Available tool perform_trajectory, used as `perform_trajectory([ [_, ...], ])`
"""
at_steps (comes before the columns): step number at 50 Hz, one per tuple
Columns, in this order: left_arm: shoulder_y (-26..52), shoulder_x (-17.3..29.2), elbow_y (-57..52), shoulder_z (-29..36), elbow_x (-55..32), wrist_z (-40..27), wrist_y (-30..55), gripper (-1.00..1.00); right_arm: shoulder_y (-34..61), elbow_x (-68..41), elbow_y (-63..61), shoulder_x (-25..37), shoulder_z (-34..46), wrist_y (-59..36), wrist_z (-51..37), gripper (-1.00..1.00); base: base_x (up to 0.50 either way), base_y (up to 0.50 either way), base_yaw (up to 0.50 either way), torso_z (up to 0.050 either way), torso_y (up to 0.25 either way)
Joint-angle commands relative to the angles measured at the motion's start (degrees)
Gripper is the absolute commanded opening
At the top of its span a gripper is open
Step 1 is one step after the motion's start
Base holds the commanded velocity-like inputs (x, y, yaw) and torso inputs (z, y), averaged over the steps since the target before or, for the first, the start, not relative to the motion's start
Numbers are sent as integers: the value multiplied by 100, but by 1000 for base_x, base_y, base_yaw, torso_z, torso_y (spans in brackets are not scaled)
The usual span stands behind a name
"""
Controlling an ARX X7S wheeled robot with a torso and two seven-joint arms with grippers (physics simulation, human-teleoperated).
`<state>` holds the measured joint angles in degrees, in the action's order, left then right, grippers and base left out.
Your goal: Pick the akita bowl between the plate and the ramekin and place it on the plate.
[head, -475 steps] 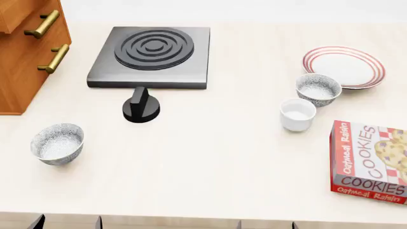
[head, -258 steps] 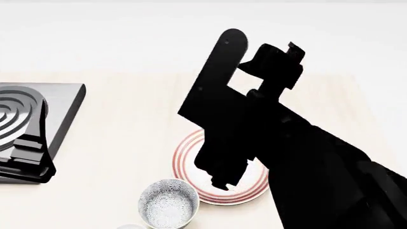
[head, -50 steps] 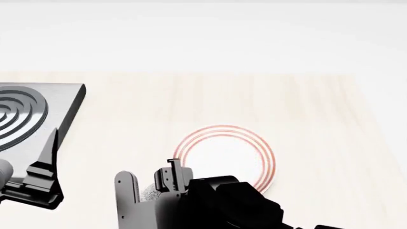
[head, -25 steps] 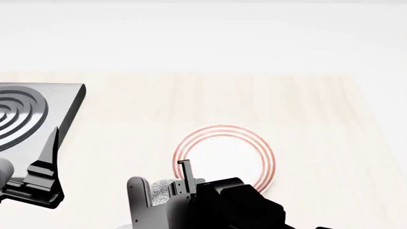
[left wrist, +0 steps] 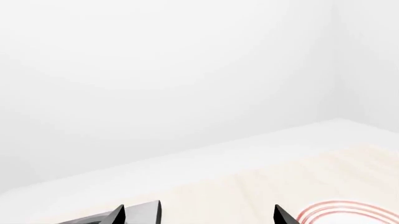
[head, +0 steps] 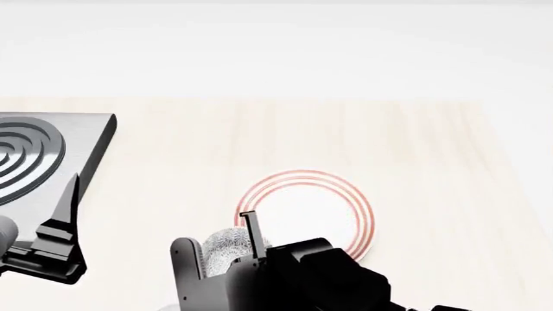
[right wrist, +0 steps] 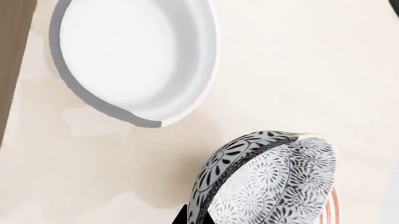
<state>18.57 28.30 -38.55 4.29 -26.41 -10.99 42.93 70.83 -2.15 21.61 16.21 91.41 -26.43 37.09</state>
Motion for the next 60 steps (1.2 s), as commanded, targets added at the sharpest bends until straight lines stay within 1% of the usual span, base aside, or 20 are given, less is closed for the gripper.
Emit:
perform_trajectory([
  [1, -13, 7, -1, -20, -31, -13, -12, 100, 337, 80, -540, 177, -154, -250, 30, -100, 0, 0, 0, 0, 0],
  [10, -20, 26, -62, -37, -70, -33, 14, 100, 795, -100, -1164, 506, -526, -648, 158, -100, 0, 0, 0, 0, 0],
  [18, 2, 30, -93, 7, -78, -45, 35, 100, 868, -51, -777, 495, -611, -590, 53, -100, 0, 0, 0, 0, 1],
  [22, -35, 52, -76, 55, -45, -29, 2, 100, 832, -151, -250, 334, -792, -615, -64, -100, 0, 0, 0, 0, 0],
  [27, -49, 59, -92, 43, -64, -30, -7, 100, 841, -98, 522, 122, -819, -425, -163, -100, 0, 0, 0, 0, 0],
  [36, -48, 68, -71, 44, -78, -40, -8, 100, 716, 106, 1200, -11, -590, -147, -227, -100, 0, 0, 0, 0, 0],
  [40, -46, 63, -68, 72, -71, -41, -19, 100, 717, 190, 1665, -171, -545, 96, -311, -100, 0, 0, 0, 0, 0],
  [46, -61, 68, -40, 77, -63, -49, -42, 100, 704, 238, 2531, -496, -554, 415, -459, -100, 0, 0, 0, 0, 2],
  [50, -64, 66, -20, 74, -70, -51, -52, 100, 728, 162, 3394, -855, -694, 783, -602, -100, 0, 0, 0, 0, 0],
  [52, -71, 68, -27, 77, -74, -51, -54, 100, 715, 132, 3565, -937, -729, 867, -619, -100, 0, 0, 0, 0, 0],
  [60, -76, 72, 13, 95, -64, -49, -90, 100, 644, 142, 5195, -1588, -734, 1809, -730, -100, 0, 0, 0, 0, 0],
])
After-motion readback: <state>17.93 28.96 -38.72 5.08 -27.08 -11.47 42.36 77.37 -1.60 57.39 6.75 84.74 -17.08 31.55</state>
